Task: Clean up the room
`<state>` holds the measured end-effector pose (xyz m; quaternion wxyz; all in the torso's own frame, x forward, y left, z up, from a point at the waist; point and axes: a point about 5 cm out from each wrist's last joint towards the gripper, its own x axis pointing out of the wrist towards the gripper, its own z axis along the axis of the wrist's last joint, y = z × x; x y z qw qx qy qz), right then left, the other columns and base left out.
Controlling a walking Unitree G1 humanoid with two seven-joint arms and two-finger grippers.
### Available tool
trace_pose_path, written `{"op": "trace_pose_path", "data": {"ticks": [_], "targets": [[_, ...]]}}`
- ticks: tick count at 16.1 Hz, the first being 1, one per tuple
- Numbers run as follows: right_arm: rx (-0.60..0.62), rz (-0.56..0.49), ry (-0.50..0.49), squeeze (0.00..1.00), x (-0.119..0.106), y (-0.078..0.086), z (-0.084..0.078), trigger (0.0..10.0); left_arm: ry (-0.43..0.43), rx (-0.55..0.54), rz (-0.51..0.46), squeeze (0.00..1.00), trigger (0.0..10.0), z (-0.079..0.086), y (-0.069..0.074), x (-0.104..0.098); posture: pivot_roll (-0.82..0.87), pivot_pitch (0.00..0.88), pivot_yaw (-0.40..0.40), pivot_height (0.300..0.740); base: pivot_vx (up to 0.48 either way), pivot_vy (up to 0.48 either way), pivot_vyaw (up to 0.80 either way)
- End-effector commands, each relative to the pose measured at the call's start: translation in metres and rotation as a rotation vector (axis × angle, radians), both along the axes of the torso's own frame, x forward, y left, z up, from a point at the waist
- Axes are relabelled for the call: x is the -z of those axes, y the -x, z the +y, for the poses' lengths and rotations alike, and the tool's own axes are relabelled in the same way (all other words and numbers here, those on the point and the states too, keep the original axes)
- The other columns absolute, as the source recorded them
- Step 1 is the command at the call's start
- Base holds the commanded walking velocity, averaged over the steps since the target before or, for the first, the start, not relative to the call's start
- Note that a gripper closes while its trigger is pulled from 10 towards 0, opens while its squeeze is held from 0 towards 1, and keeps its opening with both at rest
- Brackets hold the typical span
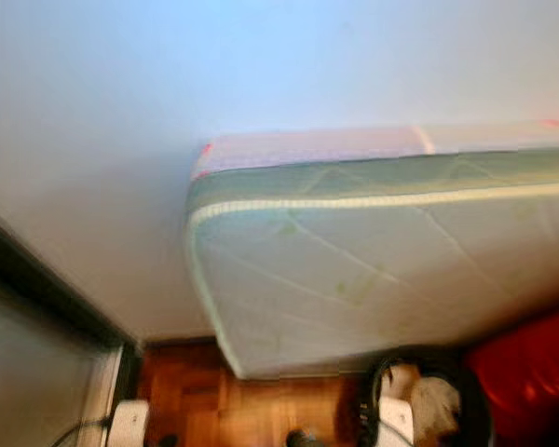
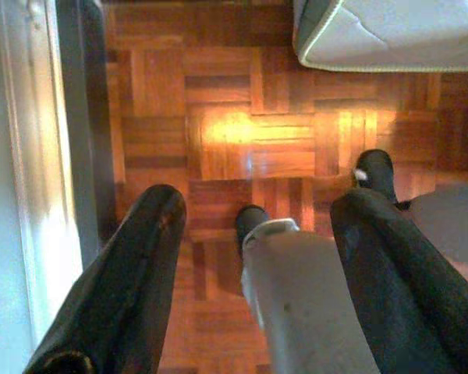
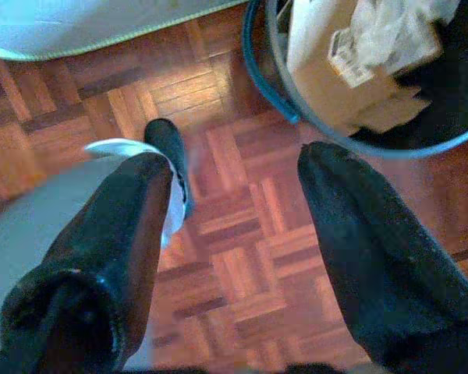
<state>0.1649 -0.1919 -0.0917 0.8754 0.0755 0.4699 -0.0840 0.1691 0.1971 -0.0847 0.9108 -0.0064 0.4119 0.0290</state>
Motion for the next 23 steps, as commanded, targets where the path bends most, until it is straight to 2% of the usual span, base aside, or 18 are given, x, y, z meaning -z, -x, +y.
{"op": "trace_pose_path", "data": {"ticks": [1, 10, 14, 19, 21, 23], "targets": [[0.182, -0.196, 0.026, 0.0, -0.0581, -0.068, -0.0827, 10.0, 0.008, 0.011, -0.065, 0.0, 10.0, 0.012, -0.0623, -0.0323, -0.03, 0.0, -0.024, 0.74, 0.0, 0.0, -0.8], [0.172, -0.193, 0.021, 0.0, -0.0583, -0.0684, -0.0825, 10.0, 0.005, 0.009, -0.066, 0.0, 10.0, 0.0123, -0.0626, -0.0325, -0.03, 0.0, -0.024, 0.74, 0.0, 0.0, -0.8], [0.179, -0.21, 0.02, 0.0, -0.0591, -0.0692, -0.0825, 10.0, -0.002, 0.033, -0.062, 0.0, 10.0, 0.0121, -0.063, -0.0328, -0.03, 0.0, -0.024, 0.74, 0.0, 0.0, 0.0], [0.222, -0.196, 0.02, 0.0, -0.0573, -0.0669, -0.0832, 10.0, -0.005, 0.04, -0.058, 0.0, 10.0, 0.0119, -0.0624, -0.0324, -0.03, 0.0, -0.025, 0.74, 0.0, -0.377, 0.0], [0.275, -0.185, 0.006, 0.0, -0.0554, -0.0648, -0.083, 10.0, -0.005, 0.042, -0.056, 0.0, 10.0, 0.012, -0.0619, -0.032, -0.03, 0.0, -0.026, 0.74, 0.0, -0.399, -0.65], [0.262, -0.186, 0.005, 0.0, -0.0555, -0.0646, -0.0831, 10.0, -0.002, 0.043, -0.055, 0.0, 10.0, 0.0116, -0.0615, -0.0317, -0.03, 0.0, -0.027, 0.74, 0.0, -0.398, -0.69]]}}
